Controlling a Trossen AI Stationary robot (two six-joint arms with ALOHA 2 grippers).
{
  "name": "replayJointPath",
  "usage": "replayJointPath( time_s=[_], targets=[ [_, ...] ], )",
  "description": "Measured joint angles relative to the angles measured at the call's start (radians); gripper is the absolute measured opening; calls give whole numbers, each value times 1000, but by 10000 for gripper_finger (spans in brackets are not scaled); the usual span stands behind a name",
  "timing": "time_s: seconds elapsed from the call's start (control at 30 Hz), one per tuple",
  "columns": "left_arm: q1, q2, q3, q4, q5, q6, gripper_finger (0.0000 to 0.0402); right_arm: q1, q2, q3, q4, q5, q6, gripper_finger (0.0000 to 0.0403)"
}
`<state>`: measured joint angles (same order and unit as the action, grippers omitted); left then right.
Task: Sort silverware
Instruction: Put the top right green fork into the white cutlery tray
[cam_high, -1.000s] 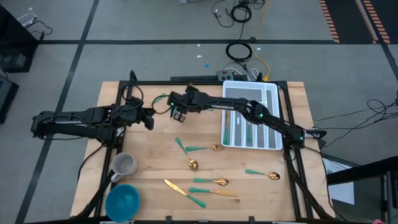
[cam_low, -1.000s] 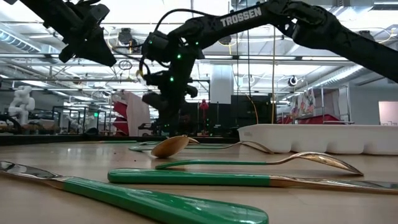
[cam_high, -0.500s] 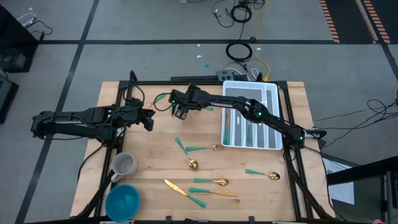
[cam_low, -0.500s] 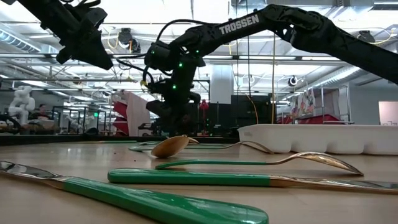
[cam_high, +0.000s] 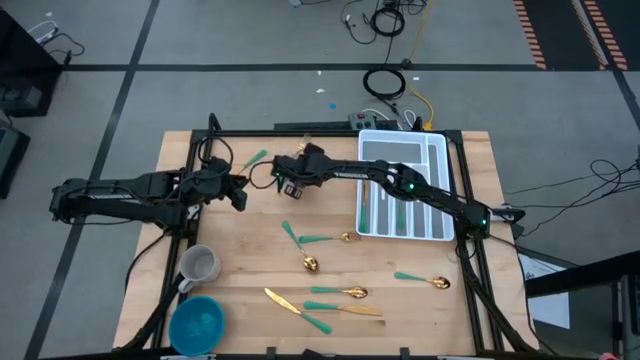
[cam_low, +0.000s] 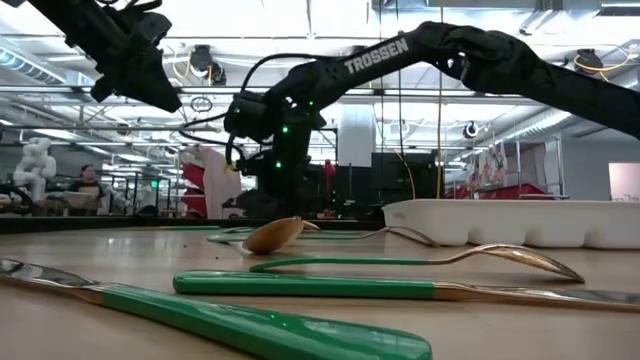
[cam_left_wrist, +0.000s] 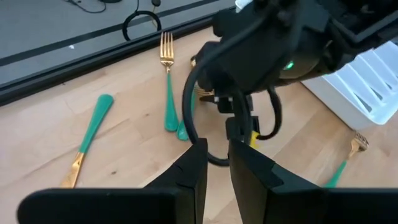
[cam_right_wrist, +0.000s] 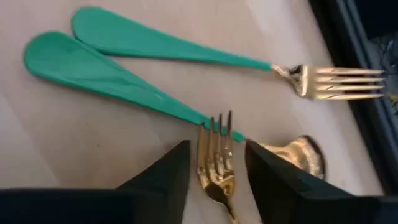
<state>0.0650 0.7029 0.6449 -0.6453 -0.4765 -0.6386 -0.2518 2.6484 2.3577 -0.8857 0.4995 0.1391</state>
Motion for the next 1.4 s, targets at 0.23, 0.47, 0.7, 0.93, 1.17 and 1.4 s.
replayJointPath(
  time_s=[0.23,0.47,0.7,0.93,1.17,1.4],
  targets=[
    [1,0,0,0,-15,-2,73,-34,-4,0,-70,-22,61,8],
    [0,0,0,-1,-6,-8,73,-3,-64,-4,-181,-69,77,1],
    [0,0,0,-1,-5,-10,73,35,-184,-3,-156,-89,59,0],
    [0,0,0,-1,-2,-11,73,81,-341,-3,-200,68,-80,0],
    [0,0,0,0,2,-11,73,137,-512,-2,-192,100,-309,0],
    [0,0,0,60,2,-45,73,151,-670,-2,-250,98,-155,0]
  ],
)
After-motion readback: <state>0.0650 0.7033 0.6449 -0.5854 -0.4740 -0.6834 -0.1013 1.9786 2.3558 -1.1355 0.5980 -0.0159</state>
